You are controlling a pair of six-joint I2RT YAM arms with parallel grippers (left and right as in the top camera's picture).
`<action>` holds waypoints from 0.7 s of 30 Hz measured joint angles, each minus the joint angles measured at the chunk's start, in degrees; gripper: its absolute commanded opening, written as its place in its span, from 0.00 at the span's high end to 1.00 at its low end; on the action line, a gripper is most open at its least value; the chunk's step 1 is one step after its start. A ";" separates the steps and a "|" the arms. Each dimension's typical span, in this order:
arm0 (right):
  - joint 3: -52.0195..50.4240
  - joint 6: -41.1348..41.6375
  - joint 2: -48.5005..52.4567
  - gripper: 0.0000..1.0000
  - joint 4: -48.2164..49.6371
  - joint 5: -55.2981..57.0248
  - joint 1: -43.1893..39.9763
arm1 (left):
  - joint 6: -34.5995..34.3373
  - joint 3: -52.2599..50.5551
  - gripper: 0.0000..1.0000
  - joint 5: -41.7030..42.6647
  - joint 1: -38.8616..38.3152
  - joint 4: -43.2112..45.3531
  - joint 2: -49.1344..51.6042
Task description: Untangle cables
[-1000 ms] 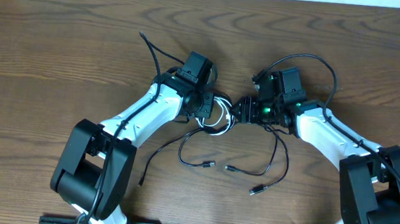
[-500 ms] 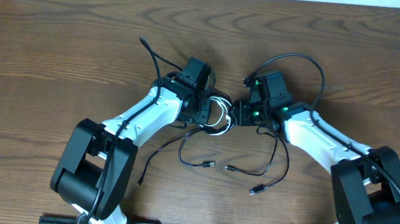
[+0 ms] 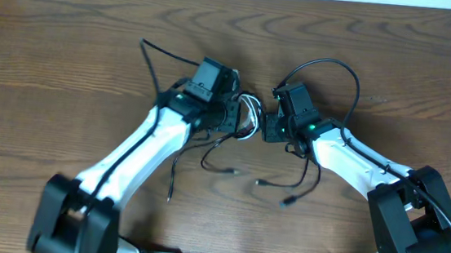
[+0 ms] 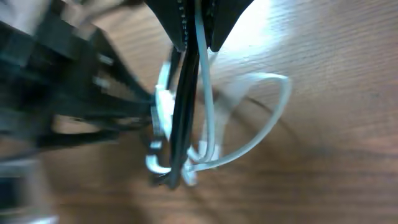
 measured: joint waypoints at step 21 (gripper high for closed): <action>0.04 0.22 -4.85 0.43 1.03 -4.63 -1.57 | 0.00 0.00 0.92 4.28 0.00 -2.45 -2.10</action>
